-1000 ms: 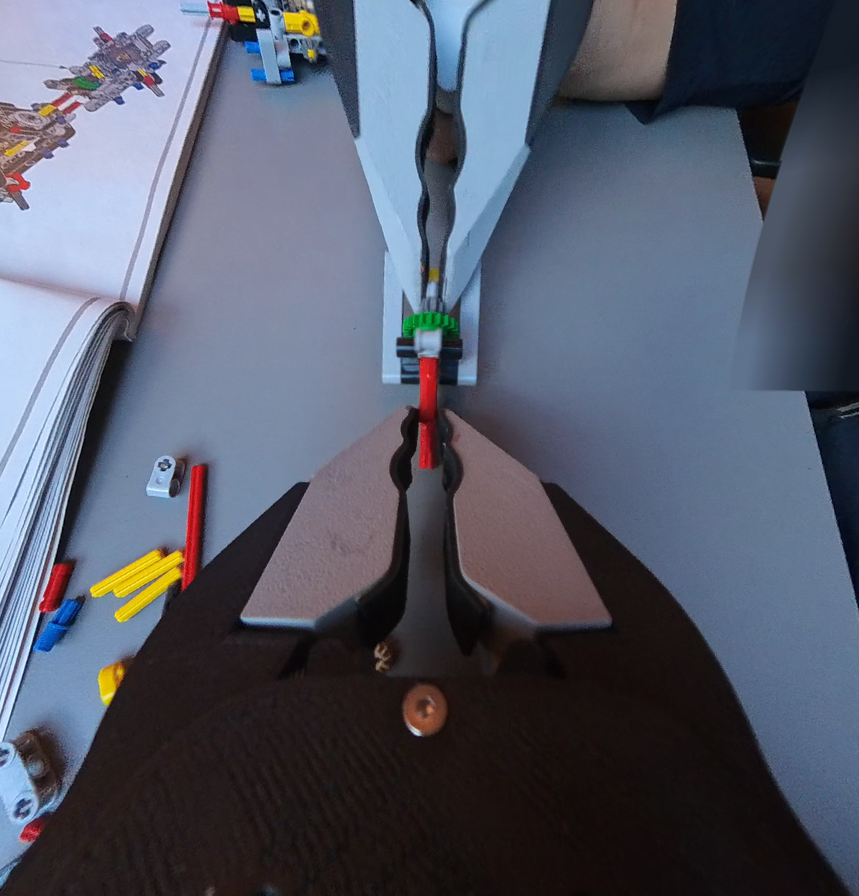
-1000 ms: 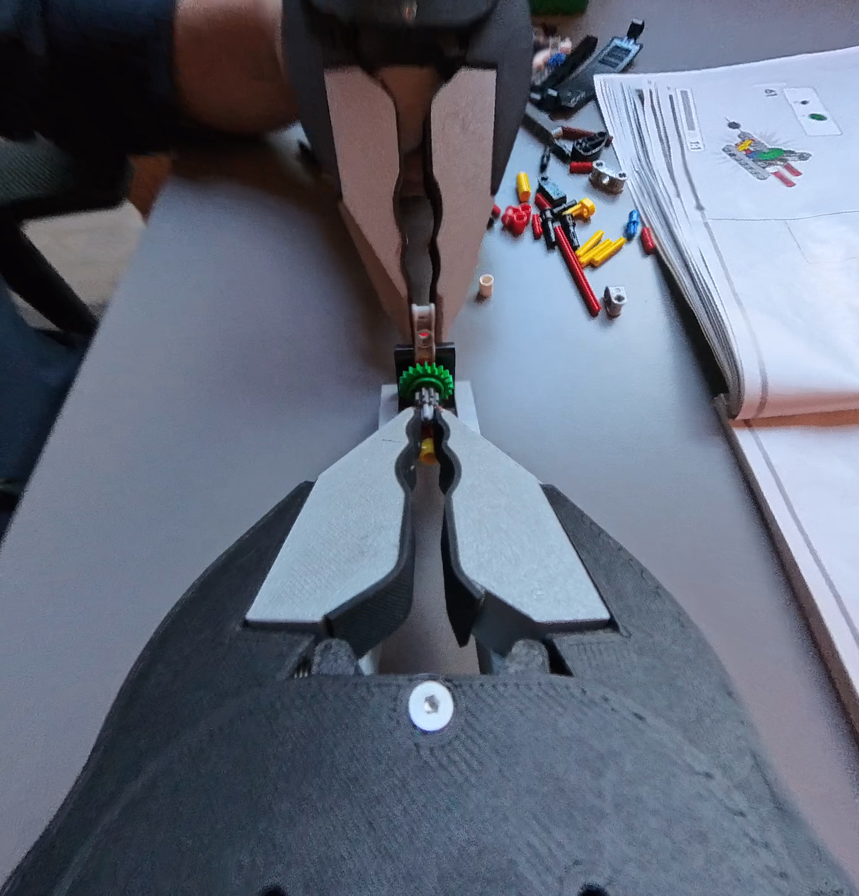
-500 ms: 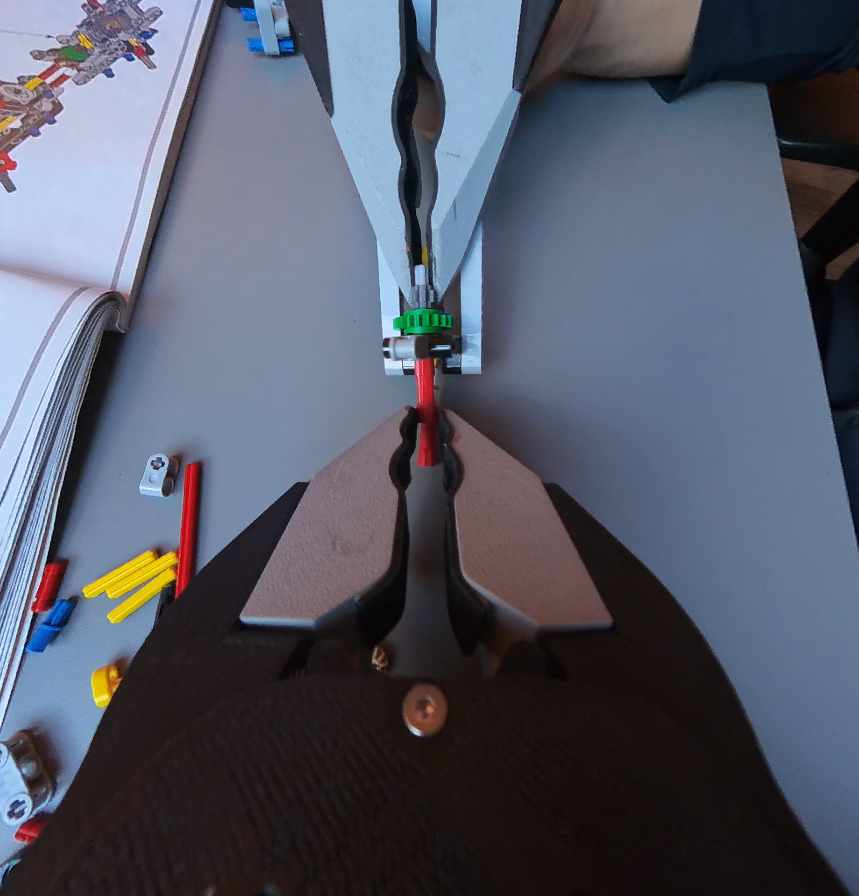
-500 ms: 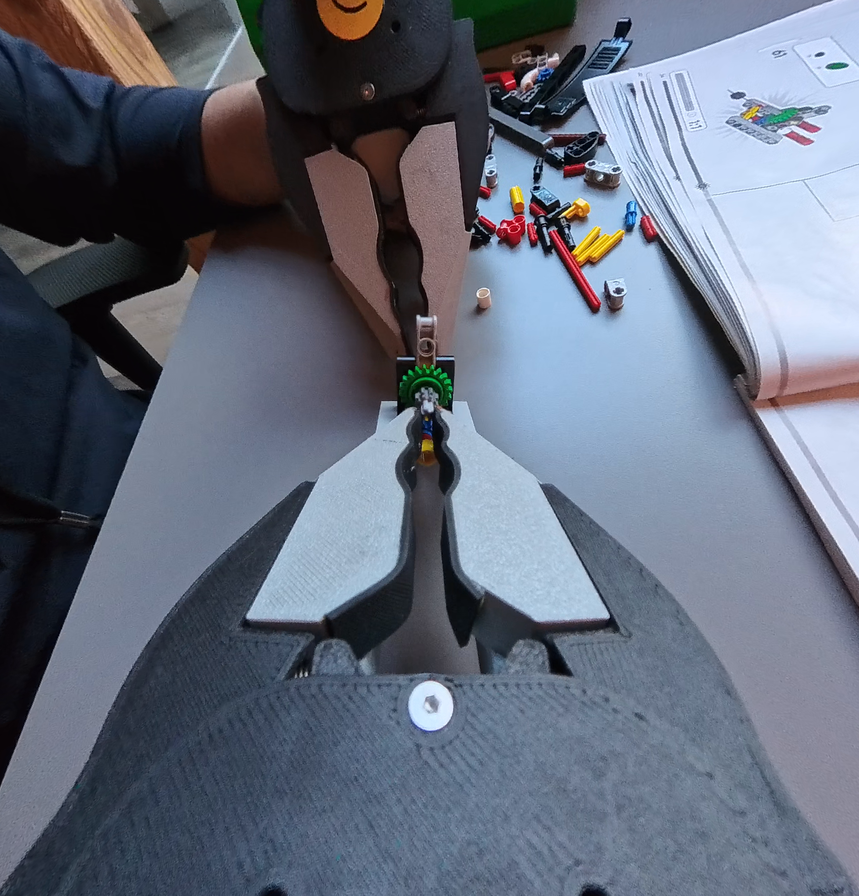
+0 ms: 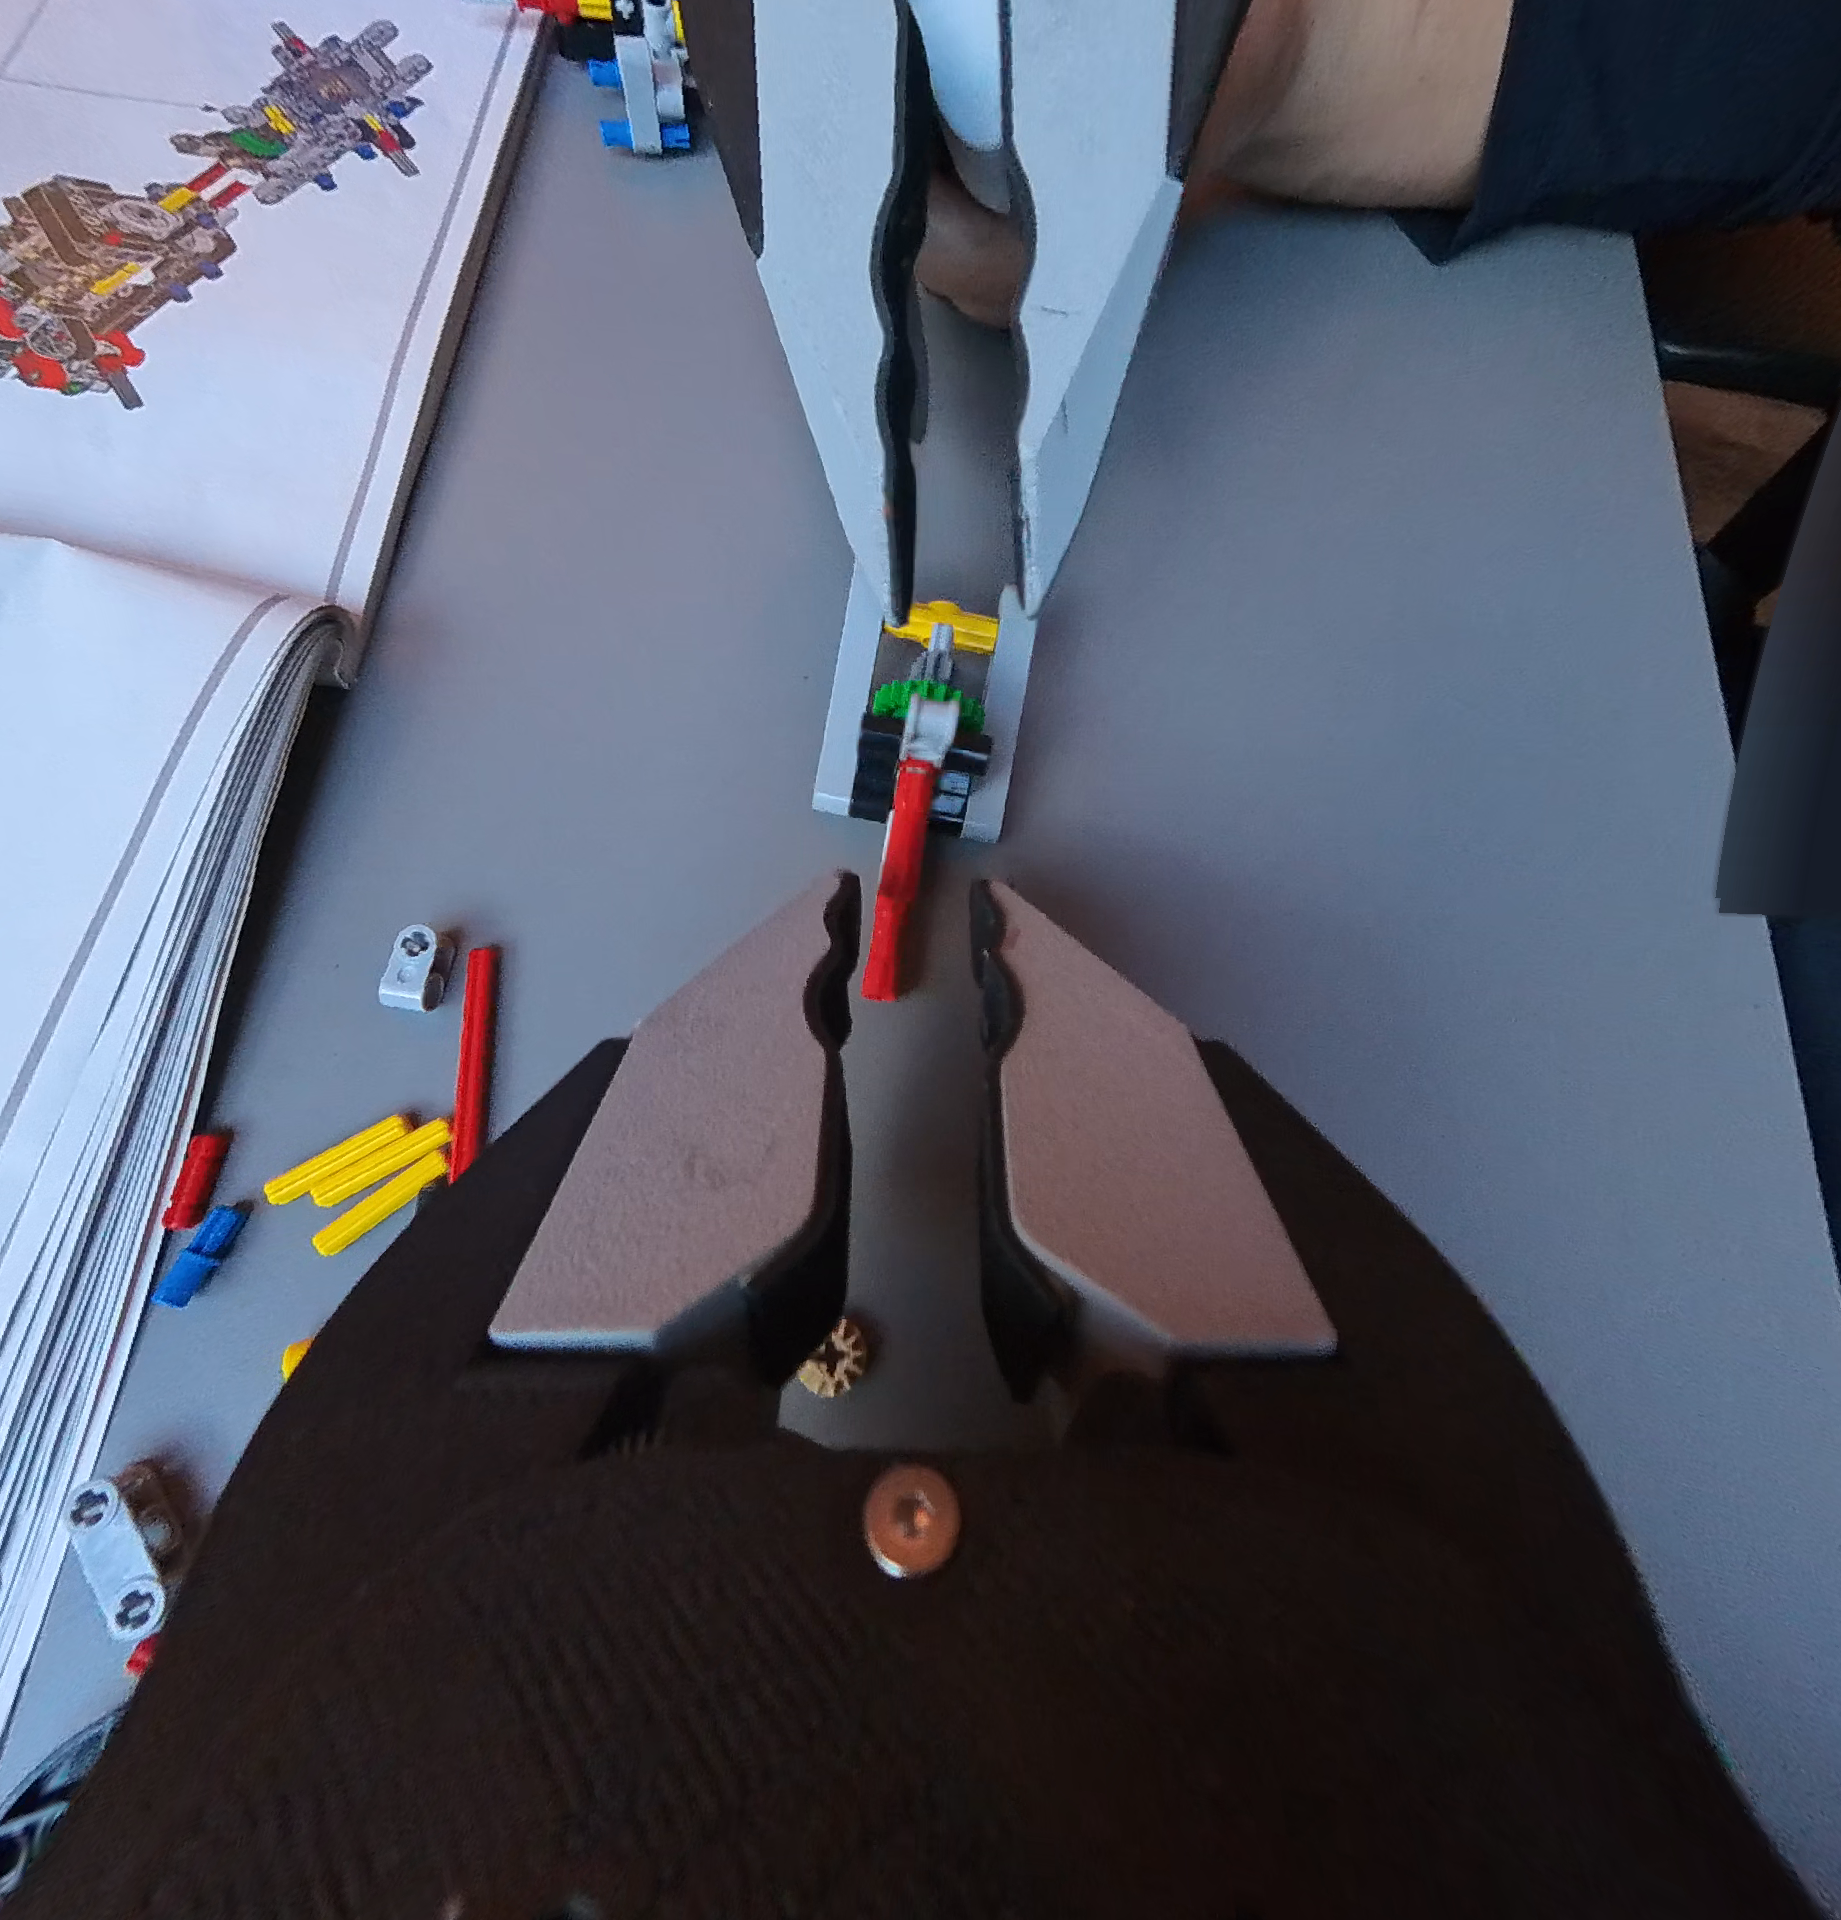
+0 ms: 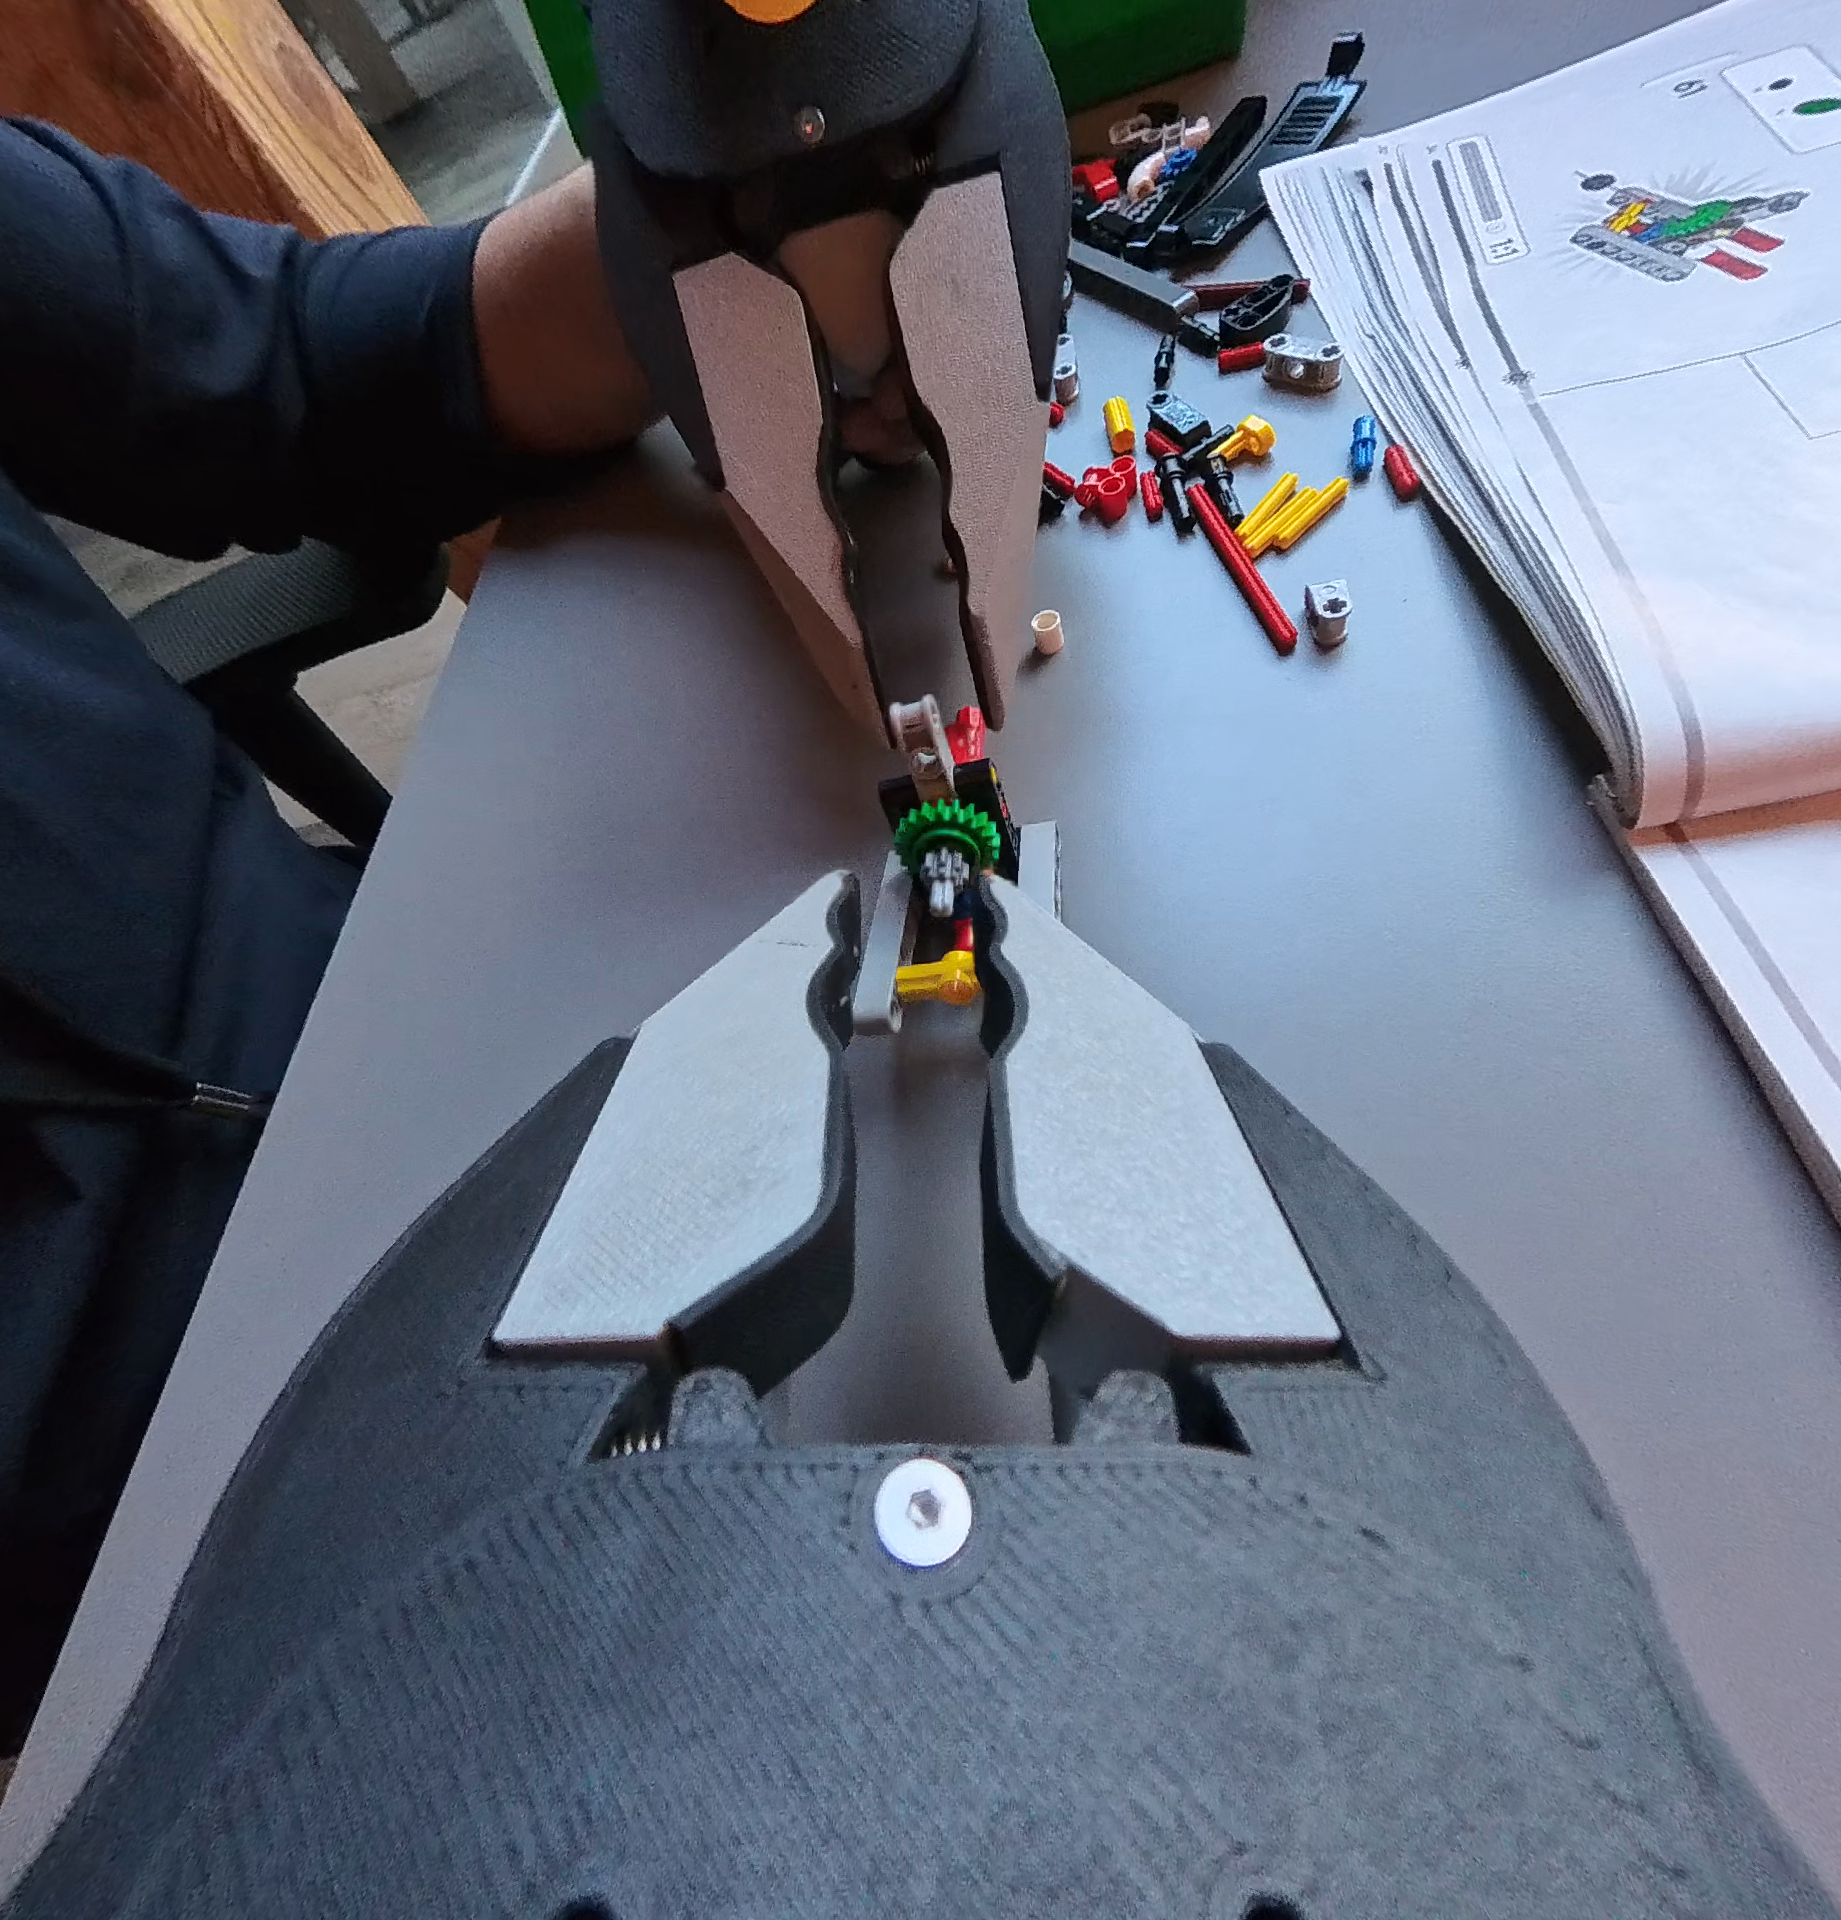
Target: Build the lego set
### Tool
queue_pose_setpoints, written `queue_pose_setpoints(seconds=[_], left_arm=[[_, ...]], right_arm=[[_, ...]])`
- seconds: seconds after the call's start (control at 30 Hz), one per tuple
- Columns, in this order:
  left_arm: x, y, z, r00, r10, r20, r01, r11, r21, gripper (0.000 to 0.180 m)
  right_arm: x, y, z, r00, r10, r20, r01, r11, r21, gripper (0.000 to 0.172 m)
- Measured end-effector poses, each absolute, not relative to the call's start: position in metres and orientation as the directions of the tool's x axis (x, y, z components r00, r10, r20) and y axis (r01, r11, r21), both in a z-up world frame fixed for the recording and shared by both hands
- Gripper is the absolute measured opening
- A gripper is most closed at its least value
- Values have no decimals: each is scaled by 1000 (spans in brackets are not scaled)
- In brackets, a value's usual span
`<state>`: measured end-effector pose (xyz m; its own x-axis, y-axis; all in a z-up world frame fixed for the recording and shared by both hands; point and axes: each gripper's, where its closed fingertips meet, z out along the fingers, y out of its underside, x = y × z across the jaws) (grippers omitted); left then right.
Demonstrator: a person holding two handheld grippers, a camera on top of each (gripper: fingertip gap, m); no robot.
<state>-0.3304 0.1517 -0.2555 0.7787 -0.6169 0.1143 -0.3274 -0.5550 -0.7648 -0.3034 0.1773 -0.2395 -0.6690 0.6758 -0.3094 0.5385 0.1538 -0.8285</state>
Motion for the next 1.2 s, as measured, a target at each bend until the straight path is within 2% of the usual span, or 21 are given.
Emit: queue_pose_setpoints(seconds=[0.13, 0.4, 0.5, 0.63, 0.67, 1.07, 1.2], left_arm=[[-339, 149, -260, 783, -620, 51, -388, -551, -739, 21], [-345, 145, -266, 787, -612, 77, -382, -583, -717, 18], [-340, 145, -271, 780, -621, 75, -398, -585, -706, 16], [-338, 147, -271, 780, -622, 71, -399, -582, -709, 8], [-339, 147, -271, 783, -619, 65, -400, -580, -710, 3], [-335, 149, -271, 780, -620, 83, -384, -580, -719, 3], [-335, 149, -271, 783, -616, 87, -379, -583, -719, 3]], right_arm=[[-300, 179, -245, -673, 699, -243, 523, 217, -824, 25], [-305, 191, -255, -641, 766, -53, 475, 341, -811, 64], [-304, 189, -260, -649, 761, -13, 472, 389, -791, 62], [-303, 188, -268, -655, 754, 45, 472, 455, -755, 43], [-303, 189, -271, -657, 752, 54, 477, 470, -742, 43], [-297, 192, -270, -663, 748, -29, 513, 426, -745, 42], [-293, 189, -265, -678, 735, -28, 490, 422, -763, 50]])
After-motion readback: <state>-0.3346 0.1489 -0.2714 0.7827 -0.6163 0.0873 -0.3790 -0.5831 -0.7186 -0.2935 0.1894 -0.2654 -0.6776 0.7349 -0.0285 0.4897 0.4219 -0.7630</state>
